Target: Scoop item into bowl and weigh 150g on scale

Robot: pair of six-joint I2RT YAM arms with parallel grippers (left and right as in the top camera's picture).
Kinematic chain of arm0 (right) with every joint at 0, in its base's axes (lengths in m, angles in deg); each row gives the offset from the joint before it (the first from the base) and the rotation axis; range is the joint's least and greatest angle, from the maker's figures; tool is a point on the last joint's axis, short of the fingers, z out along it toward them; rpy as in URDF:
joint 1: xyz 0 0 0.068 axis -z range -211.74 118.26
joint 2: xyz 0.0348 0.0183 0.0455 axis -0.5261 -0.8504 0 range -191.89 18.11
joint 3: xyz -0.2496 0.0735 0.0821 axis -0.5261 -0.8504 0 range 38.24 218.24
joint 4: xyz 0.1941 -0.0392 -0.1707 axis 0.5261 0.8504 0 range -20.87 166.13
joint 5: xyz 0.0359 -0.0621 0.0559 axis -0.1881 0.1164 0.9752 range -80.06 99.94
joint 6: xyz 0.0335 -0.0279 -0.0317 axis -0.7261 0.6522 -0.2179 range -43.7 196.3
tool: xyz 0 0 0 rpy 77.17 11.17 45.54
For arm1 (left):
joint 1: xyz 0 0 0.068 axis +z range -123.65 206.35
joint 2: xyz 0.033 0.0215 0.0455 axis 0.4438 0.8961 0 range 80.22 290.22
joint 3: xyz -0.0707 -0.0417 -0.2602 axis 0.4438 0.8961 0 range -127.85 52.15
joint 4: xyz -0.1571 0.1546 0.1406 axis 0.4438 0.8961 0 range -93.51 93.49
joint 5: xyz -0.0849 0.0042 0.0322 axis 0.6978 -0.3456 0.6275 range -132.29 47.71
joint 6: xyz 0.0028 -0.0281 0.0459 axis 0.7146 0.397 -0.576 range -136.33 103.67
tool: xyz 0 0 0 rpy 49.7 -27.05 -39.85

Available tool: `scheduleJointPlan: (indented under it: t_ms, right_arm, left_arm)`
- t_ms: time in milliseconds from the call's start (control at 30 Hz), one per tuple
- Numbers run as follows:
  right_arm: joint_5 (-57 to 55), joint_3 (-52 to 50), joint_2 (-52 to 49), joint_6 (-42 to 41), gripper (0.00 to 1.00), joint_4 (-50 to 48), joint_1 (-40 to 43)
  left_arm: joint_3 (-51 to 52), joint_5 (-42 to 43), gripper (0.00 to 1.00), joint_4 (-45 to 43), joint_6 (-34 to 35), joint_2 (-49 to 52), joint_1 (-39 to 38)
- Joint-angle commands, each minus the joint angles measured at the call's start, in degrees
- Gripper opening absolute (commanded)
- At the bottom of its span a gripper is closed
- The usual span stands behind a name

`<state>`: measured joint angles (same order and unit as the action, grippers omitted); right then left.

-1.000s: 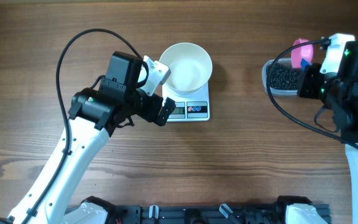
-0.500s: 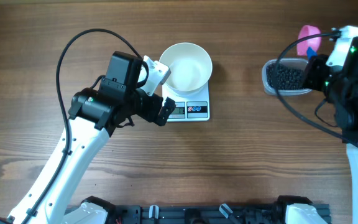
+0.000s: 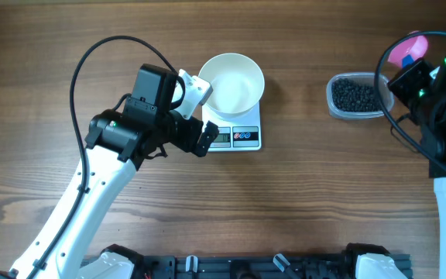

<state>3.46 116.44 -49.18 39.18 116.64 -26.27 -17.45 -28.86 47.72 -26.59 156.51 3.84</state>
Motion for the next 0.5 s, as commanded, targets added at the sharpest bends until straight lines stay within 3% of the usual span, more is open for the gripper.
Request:
scheduleJointPlan:
  t_ms: [0,233,467]
  right_arm:
    - [-2.1,0.4,-0.4,-3.5,0.04,-0.5,0.3]
    - [-3.8,0.3,-0.4,-3.3,0.04,-0.5,0.3]
    - [-14.7,0.3,-1.2,-1.6,0.04,-1.7,0.3]
  left_arm:
    - [-0.9,0.9,1.00,-0.1,-0.9,-0.2,-0.3]
    - [-0.9,0.9,1.00,-0.1,-0.9,-0.2,-0.3]
    - [-0.9,0.9,1.00,-0.1,-0.9,-0.2,-0.3]
